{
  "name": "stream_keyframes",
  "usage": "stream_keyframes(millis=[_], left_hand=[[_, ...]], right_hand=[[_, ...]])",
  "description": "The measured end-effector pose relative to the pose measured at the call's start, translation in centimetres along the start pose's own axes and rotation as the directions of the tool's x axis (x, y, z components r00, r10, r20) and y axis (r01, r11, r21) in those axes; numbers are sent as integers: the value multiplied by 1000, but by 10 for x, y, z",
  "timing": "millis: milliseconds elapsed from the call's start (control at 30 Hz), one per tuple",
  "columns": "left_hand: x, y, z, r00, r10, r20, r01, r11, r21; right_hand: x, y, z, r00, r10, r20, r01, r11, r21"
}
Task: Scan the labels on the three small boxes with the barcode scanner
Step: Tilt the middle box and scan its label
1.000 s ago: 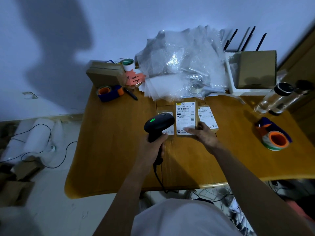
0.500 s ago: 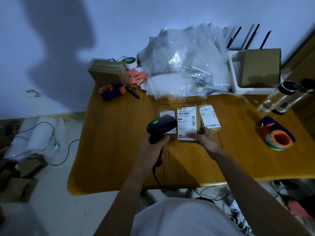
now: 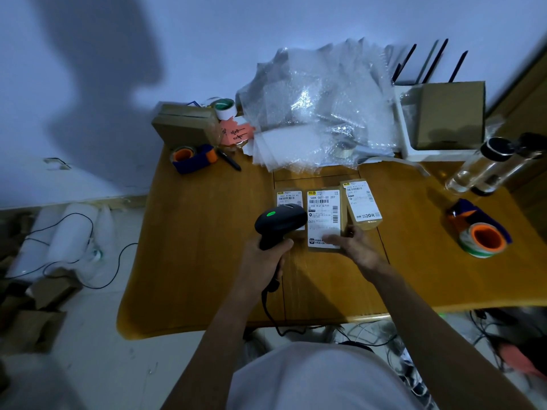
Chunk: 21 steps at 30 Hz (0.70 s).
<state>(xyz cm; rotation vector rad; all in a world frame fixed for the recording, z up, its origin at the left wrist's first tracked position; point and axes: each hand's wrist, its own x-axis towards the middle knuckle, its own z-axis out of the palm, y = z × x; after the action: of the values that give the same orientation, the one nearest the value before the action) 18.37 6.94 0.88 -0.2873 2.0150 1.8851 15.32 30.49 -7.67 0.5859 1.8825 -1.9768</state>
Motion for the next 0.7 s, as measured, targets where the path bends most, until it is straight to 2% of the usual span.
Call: stream_keyframes(millis=[433, 700], left_hand=[[-2, 3, 4, 1000, -26, -8, 26, 999, -43], [-3, 3, 5, 998, -55, -32, 53, 996, -73]], right_hand=[[6, 6, -6, 1000, -10, -29, 11, 999, 34], [14, 3, -10, 999, 9, -40, -2, 985, 173]])
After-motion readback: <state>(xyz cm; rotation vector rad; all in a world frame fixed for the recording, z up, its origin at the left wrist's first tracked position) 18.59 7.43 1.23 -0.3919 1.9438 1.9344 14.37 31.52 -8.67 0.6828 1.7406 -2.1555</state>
